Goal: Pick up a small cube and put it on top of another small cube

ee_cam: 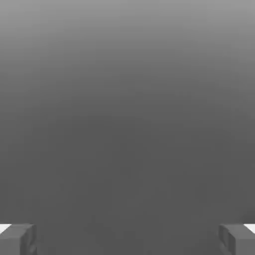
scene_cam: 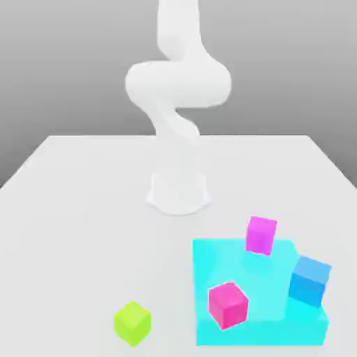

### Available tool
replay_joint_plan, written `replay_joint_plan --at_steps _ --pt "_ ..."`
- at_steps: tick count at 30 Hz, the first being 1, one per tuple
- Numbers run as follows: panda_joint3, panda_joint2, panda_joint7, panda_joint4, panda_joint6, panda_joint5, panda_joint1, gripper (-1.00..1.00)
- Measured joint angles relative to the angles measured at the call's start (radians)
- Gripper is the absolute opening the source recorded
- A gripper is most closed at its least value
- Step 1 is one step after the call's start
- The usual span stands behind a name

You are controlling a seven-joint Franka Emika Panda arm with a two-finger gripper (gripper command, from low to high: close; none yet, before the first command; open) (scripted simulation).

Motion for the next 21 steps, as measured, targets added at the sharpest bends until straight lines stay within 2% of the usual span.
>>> replay_joint_plan --at_steps 15,21 --pt "0.048 0.551 0.330 -0.142 0.253 -0.081 -0.157 0.00" --pt "0.036 0.766 0.429 -0.199 0.355 -0.070 -0.191 0.00"
